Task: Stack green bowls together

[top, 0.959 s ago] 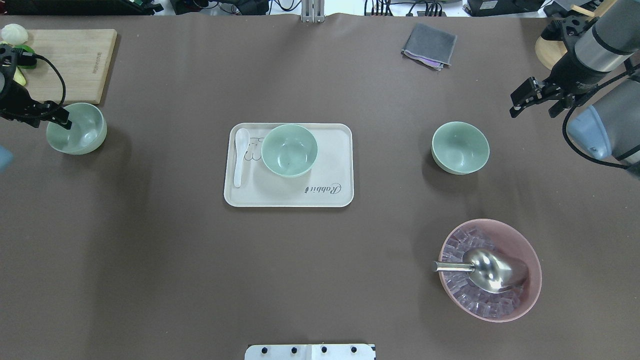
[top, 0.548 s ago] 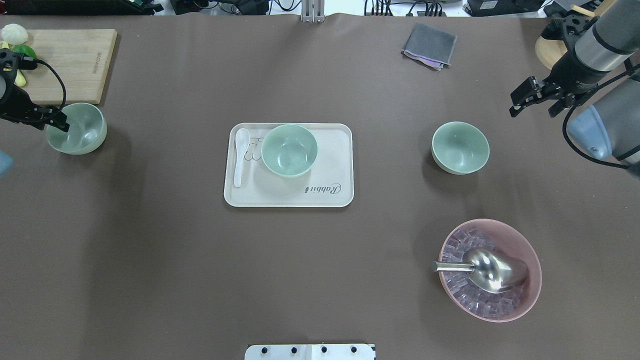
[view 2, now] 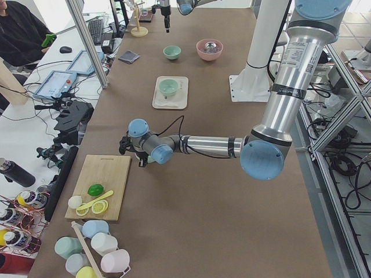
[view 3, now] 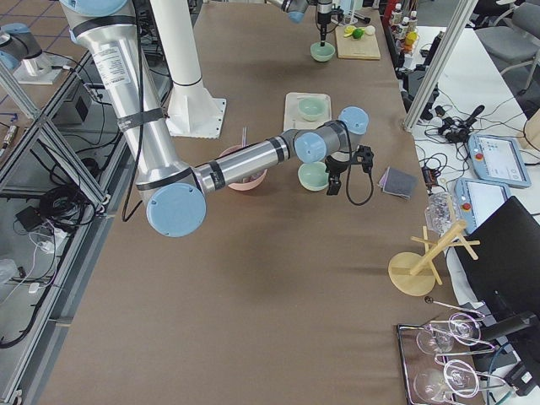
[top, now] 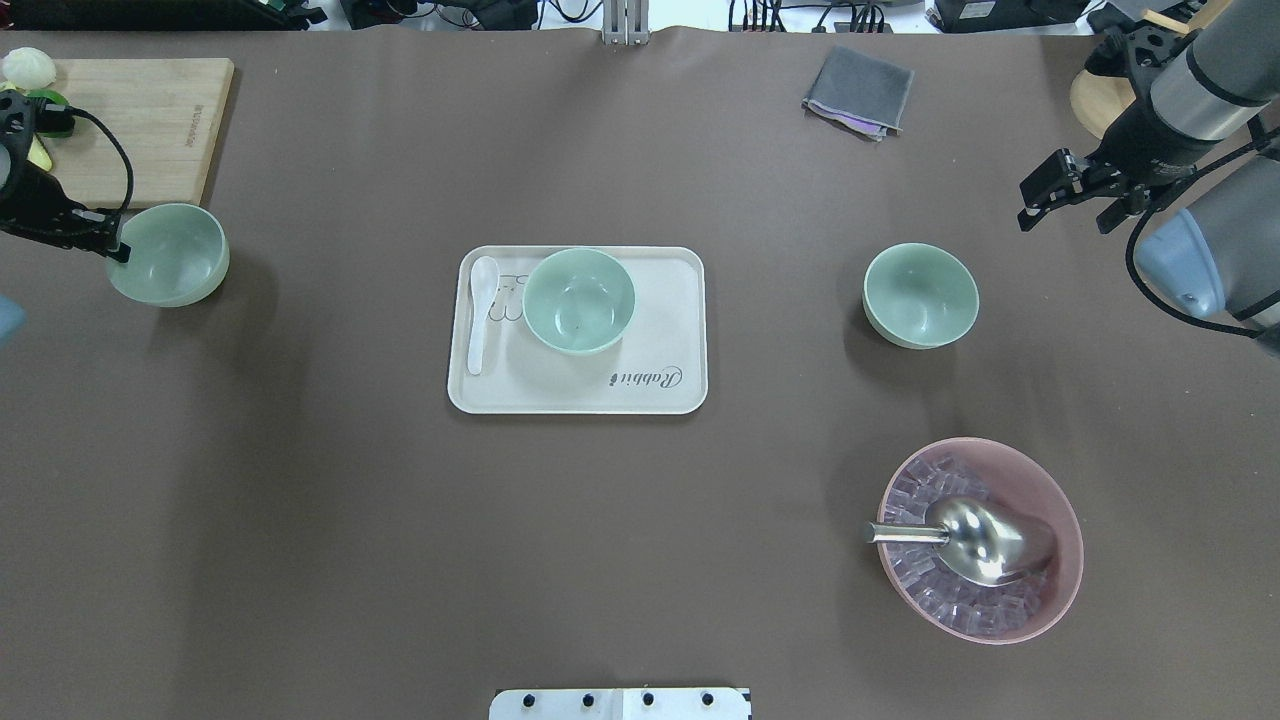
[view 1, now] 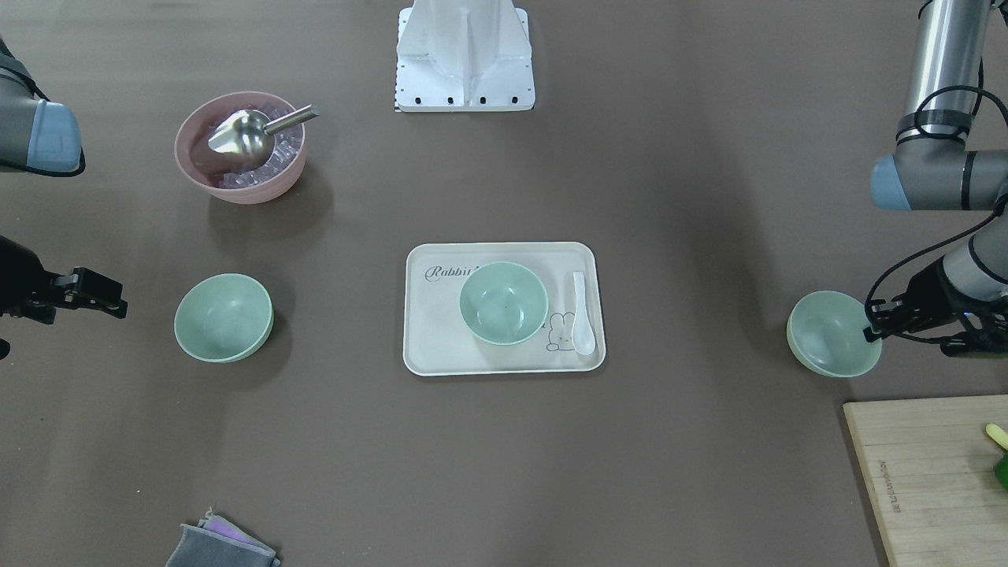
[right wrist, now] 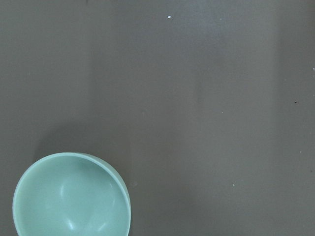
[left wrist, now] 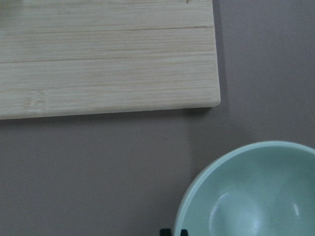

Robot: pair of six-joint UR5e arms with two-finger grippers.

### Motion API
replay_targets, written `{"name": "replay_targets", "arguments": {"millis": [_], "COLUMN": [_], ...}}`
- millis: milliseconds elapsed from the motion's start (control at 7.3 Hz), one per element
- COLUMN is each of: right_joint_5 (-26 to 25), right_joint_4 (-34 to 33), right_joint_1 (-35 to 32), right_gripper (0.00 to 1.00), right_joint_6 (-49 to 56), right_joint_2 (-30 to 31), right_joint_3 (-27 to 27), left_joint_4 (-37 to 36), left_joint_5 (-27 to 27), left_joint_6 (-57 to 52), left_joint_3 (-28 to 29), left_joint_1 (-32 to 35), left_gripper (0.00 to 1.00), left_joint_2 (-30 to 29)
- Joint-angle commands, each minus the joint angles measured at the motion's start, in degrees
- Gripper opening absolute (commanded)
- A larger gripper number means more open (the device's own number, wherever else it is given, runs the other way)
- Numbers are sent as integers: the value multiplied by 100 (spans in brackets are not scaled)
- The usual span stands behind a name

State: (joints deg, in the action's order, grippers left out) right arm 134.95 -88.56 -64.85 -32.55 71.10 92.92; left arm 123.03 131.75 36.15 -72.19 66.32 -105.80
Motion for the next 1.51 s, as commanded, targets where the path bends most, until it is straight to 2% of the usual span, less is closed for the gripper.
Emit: {"name": "replay_targets", "arguments": {"millis": [0, 137, 411, 959, 1096, 1234, 1371], "right_joint_5": [5, -30, -626, -891, -935, -927, -901], "right_joint_4": [-4, 31, 425, 1592, 1726, 1728, 1728], "right_joint_1": [16, 68, 462, 1061, 1123, 1132, 1150], "right_gripper": [100, 100, 100, 100, 95, 72, 29], "right_joint_6": [3, -5, -101, -846, -945, -972, -990], "right_joint_2": [0, -9, -44, -35, -35, -35, -26], "right_joint_3": [-11, -11, -203, -695, -731, -723, -723], "left_joint_4": [-794, -1042, -1053, -1053, -1053, -1053, -1053], "left_joint_5": [700, 738, 747, 739, 739, 739, 739], "left_joint_6": [24, 85, 950, 1921, 1931, 1931, 1931], "left_joint_3": [-93, -215, -313, -472, -489, -480, -489], "left_joint_1": [363, 373, 330, 57, 48, 48, 57], "left_gripper": [0, 0, 0, 0, 0, 0, 0], "left_joint_2": [-404, -493, -808, -1205, -1206, -1206, -1206]}}
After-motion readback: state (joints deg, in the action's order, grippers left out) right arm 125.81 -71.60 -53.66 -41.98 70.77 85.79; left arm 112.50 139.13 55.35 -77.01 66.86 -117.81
